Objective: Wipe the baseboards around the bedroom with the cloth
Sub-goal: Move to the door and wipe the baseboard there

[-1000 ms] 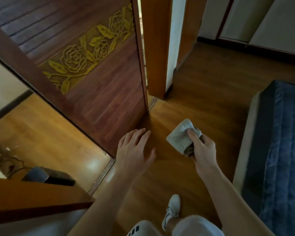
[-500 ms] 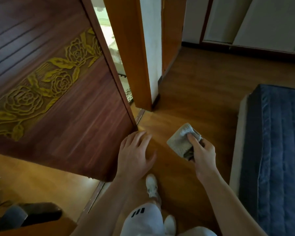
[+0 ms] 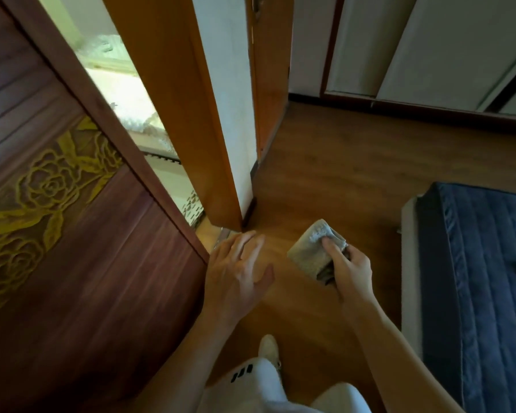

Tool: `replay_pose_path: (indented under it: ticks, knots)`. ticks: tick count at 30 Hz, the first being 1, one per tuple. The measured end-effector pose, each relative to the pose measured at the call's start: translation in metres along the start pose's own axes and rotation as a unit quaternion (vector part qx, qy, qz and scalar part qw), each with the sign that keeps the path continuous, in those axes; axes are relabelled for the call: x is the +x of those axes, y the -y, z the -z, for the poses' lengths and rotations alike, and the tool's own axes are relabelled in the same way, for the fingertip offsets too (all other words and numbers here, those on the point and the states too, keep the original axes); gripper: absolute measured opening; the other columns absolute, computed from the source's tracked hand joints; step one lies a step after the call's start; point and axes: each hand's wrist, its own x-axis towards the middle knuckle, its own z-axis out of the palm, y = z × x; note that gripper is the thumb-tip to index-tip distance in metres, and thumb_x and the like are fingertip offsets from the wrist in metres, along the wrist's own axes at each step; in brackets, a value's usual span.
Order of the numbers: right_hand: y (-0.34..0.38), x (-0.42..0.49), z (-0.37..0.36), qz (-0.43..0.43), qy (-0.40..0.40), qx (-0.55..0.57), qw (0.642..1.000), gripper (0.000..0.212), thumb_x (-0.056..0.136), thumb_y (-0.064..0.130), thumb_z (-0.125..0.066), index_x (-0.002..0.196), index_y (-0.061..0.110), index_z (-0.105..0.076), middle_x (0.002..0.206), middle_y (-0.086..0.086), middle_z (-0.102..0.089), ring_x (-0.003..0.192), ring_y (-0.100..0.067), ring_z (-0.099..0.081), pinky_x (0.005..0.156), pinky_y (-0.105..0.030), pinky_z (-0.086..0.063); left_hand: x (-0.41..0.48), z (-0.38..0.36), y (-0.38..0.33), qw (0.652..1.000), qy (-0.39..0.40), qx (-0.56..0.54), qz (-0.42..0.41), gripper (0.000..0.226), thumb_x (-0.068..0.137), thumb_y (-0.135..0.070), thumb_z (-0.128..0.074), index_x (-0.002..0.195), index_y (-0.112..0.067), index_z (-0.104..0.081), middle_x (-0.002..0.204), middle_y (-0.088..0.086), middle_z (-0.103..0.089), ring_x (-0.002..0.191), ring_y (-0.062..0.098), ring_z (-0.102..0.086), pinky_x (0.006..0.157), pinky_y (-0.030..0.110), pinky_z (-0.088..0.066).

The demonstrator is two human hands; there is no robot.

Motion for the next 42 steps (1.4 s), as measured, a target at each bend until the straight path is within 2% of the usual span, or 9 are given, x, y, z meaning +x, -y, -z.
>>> replay_pose_path:
  ticks: [4, 7, 12, 18, 25, 31, 35, 38, 42]
  knots:
    - [0.033, 0.058, -0.02, -0.002, -0.026, 0.025, 0.999, 0.014, 0.092, 0.034, -0.07, 0.095, 0.02, -0.07, 0.095, -0.004, -0.072, 0.093, -0.023, -0.071, 0.085, -0.053, -0.06, 0.067, -0.018, 0.014, 1.0, -0.001, -0.005, -0.01, 0.053, 0.098, -0.053, -0.053, 0.138, -0.02, -0.061, 0.142, -0.001, -0.057, 0.133, 0.02, -0.049, 0.108, 0.042, -0.043]
    - [0.049, 0.09, -0.026, -0.01, -0.047, 0.037, 0.998, 0.017, 0.092, 0.034, -0.071, 0.096, 0.018, -0.069, 0.096, -0.005, -0.072, 0.094, -0.024, -0.071, 0.082, -0.051, -0.061, 0.109, -0.032, 0.016, 1.0, 0.005, -0.015, -0.023, 0.053, 0.092, -0.048, -0.059, 0.135, -0.018, -0.064, 0.14, 0.0, -0.06, 0.131, 0.022, -0.053, 0.104, 0.046, -0.047]
    - [0.064, 0.139, -0.023, -0.014, -0.065, 0.046, 0.997, 0.017, 0.092, 0.033, -0.071, 0.096, 0.016, -0.07, 0.093, -0.007, -0.072, 0.088, -0.024, -0.071, 0.069, -0.04, -0.059, 0.169, -0.058, 0.015, 0.998, 0.044, -0.008, -0.046, 0.053, 0.096, -0.051, -0.053, 0.139, -0.02, -0.059, 0.142, -0.002, -0.056, 0.134, 0.022, -0.049, 0.105, 0.047, -0.046]
    - [0.089, 0.23, -0.006, -0.031, -0.085, 0.06, 0.994, 0.016, 0.092, 0.034, -0.071, 0.095, 0.019, -0.07, 0.097, -0.006, -0.072, 0.093, -0.024, -0.07, 0.083, -0.046, -0.061, 0.25, -0.102, -0.004, 0.997, 0.068, 0.006, -0.032, 0.057, 0.094, -0.057, -0.046, 0.141, -0.025, -0.057, 0.145, -0.005, -0.054, 0.137, 0.019, -0.045, 0.111, 0.045, -0.043]
    - [0.154, 0.364, 0.032, -0.03, -0.059, 0.067, 0.996, 0.018, 0.092, 0.035, -0.071, 0.101, 0.02, -0.069, 0.101, -0.007, -0.07, 0.093, -0.025, -0.07, 0.071, -0.04, -0.059, 0.373, -0.161, -0.044, 0.996, 0.08, 0.029, -0.01, 0.058, 0.094, -0.059, -0.045, 0.14, -0.028, -0.057, 0.144, -0.004, -0.055, 0.137, 0.021, -0.047, 0.111, 0.045, -0.039]
    - [0.211, 0.474, 0.063, -0.021, -0.025, 0.042, 0.999, 0.026, 0.091, 0.039, -0.071, 0.101, 0.016, -0.07, 0.099, -0.008, -0.07, 0.095, -0.026, -0.068, 0.08, -0.046, -0.059, 0.472, -0.198, -0.076, 0.997, 0.071, 0.016, 0.025, 0.055, 0.094, -0.059, -0.045, 0.138, -0.028, -0.056, 0.143, -0.003, -0.057, 0.133, 0.024, -0.051, 0.107, 0.048, -0.044]
    - [0.232, 0.524, 0.069, -0.024, -0.005, 0.04, 0.999, 0.027, 0.091, 0.038, -0.071, 0.098, 0.013, -0.07, 0.091, -0.003, -0.066, 0.083, -0.019, -0.064, 0.063, -0.031, -0.054, 0.515, -0.216, -0.087, 0.997, 0.057, 0.03, 0.038, 0.051, 0.095, -0.057, -0.047, 0.134, -0.026, -0.059, 0.14, -0.001, -0.06, 0.129, 0.025, -0.055, 0.104, 0.044, -0.046]
    - [0.241, 0.555, 0.063, -0.029, 0.015, 0.027, 0.999, 0.025, 0.09, 0.037, -0.071, 0.095, 0.012, -0.071, 0.09, -0.005, -0.067, 0.082, -0.021, -0.065, 0.064, -0.034, -0.055, 0.541, -0.227, -0.086, 0.997, 0.053, 0.033, 0.051, 0.049, 0.095, -0.055, -0.049, 0.132, -0.024, -0.062, 0.138, -0.001, -0.061, 0.127, 0.024, -0.056, 0.103, 0.04, -0.045]
    - [0.252, 0.597, 0.048, -0.035, 0.033, 0.01, 0.999, 0.029, 0.09, 0.038, -0.072, 0.095, 0.009, -0.071, 0.084, -0.005, -0.066, 0.076, -0.02, -0.064, 0.051, -0.025, -0.049, 0.577, -0.241, -0.078, 0.996, 0.038, 0.045, 0.061, 0.047, 0.094, -0.051, -0.053, 0.131, -0.022, -0.062, 0.137, 0.0, -0.06, 0.127, 0.022, -0.053, 0.104, 0.038, -0.041]
